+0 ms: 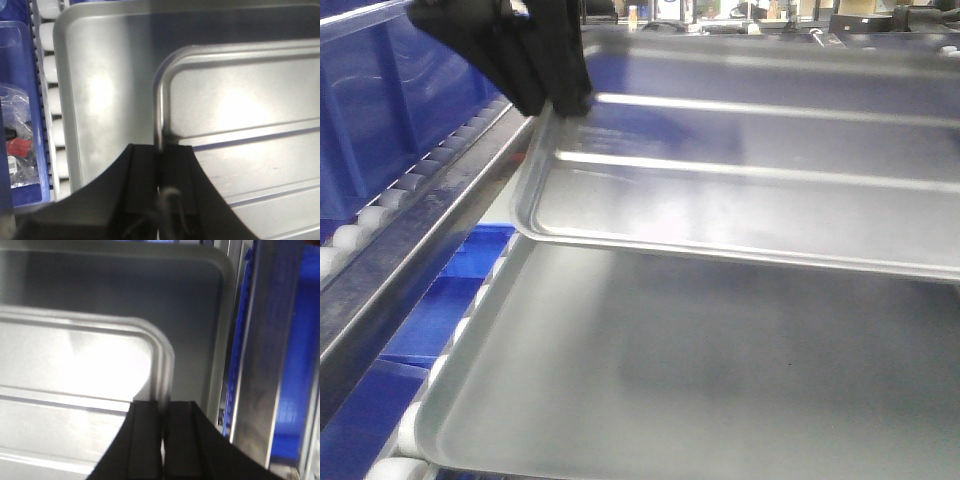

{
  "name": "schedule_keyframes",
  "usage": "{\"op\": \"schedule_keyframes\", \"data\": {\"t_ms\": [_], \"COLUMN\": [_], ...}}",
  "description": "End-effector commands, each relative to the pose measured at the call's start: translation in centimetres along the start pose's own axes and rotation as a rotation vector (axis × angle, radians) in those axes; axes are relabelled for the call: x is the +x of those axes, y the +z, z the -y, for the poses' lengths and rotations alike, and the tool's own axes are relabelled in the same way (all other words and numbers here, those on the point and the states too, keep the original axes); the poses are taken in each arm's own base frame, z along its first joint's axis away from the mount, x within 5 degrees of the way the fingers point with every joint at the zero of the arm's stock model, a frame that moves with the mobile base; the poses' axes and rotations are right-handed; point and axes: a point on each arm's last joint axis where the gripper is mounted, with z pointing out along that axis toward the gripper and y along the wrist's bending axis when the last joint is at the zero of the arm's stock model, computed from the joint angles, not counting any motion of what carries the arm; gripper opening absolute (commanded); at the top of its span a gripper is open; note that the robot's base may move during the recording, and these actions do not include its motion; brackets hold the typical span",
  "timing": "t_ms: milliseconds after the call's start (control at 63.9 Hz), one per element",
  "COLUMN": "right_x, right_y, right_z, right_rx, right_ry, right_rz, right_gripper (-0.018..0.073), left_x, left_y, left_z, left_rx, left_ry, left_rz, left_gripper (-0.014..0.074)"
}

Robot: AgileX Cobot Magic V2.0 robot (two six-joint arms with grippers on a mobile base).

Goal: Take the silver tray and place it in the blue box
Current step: 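Close both grippers on the rims and lift the top tray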

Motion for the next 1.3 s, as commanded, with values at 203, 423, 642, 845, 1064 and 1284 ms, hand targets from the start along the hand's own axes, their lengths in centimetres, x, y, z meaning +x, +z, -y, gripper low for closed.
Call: {"op": "schedule_keyframes", "data": {"t_ms": [203, 423, 642, 845, 1064, 1284], "right_x": [-1.9, -1.8, -1.9, -1.9, -1.9, -1.9], "right_y": [-4.3, -3.7, -3.7, -3.7, -3.7, -3.7], "right_z": [-2.0, -2.2, -2.2, -2.2, -2.2, -2.2], "right_rx": [-0.044, -0.015, -0.012, -0.011, -0.009, -0.009], "right_ry": [-0.074, -0.089, -0.093, -0.092, -0.092, -0.092], "right_rz": [0.131, 0.11, 0.116, 0.114, 0.111, 0.111], "right_gripper": [0.0057, 0.0057, 0.0057, 0.0057, 0.0057, 0.0057], "left_x": [-0.6, -1.7, -1.6, -1.8, -1.8, -1.8], "left_y": [-3.2, -4.5, -3.9, -3.9, -3.9, -3.9], "left_z": [0.3, 0.5, 0.5, 0.4, 0.4, 0.4], "left_rx": [-0.019, -0.009, -0.032, -0.051, -0.052, -0.052], "left_ry": [0.016, 0.012, 0.02, 0.035, 0.035, 0.035], "left_rz": [0.067, 0.117, 0.102, 0.121, 0.122, 0.122], "left_gripper": [-0.0096, -0.0096, -0.0096, -0.0096, -0.0096, -0.0096]}}
